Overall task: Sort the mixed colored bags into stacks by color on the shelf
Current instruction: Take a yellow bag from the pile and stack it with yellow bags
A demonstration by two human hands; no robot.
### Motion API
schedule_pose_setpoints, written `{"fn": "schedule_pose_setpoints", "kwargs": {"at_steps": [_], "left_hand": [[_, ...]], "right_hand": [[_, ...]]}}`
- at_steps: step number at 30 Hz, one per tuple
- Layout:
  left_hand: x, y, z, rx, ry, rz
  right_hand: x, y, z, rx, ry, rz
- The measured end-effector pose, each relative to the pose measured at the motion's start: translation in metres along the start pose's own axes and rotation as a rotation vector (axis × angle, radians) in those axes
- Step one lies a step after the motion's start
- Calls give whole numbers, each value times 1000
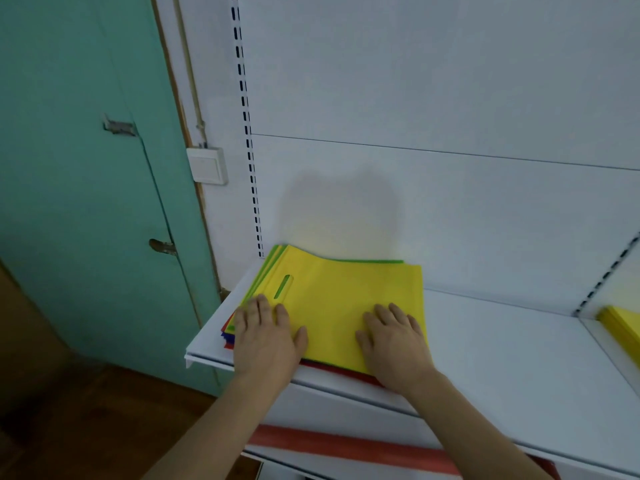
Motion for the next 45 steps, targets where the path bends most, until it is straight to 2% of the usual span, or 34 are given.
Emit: {"fn": "schedule_pose_setpoints", "kwargs": {"at_steps": [6, 10, 15, 18, 24, 27, 29, 33, 36, 39, 41, 45], "left_hand": [[-9, -11, 2, -11, 26, 7], [-35, -18, 11, -17, 142, 62], [-46, -29, 13, -28, 217, 191], [-42, -33, 12, -43, 233, 275], [-23, -47, -2, -190, 253, 556], [-17, -52, -7, -298, 282, 634], [-5, -52, -13, -333, 208, 648], [19, -46, -33, -233, 36, 775], [25, -30, -49, -19, -82, 926], [25, -12, -60, 156, -196, 1025], [24, -8, -64, 171, -217, 1091], [13, -14, -67, 131, -146, 1186]], "right_hand": [[-1, -5, 0, -39, 21, 15], [-7, -8, 6, -63, 97, 18], [-18, -14, 13, -84, 150, 44], [-35, -19, 16, -93, 254, 32], [-91, -11, 13, -25, 551, -253], [-110, -11, 11, -79, 632, -460], [-120, -12, 13, -125, 675, -577], [-130, -13, 17, -161, 684, -635], [-136, -13, 22, -168, 686, -648], [-137, -25, 28, -246, 626, -615], [-135, -38, 33, -330, 557, -560], [-130, -60, 45, -521, 454, -549]]}}
Point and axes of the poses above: each hand's wrist, its own z-axis away from the middle knuckle, its own y-axis out of the palm, x = y × z, the point moved 9 cm from there along -z, towards the middle knuckle, and after that the axes turned 2 degrees about -z, right-handed, at the moved point
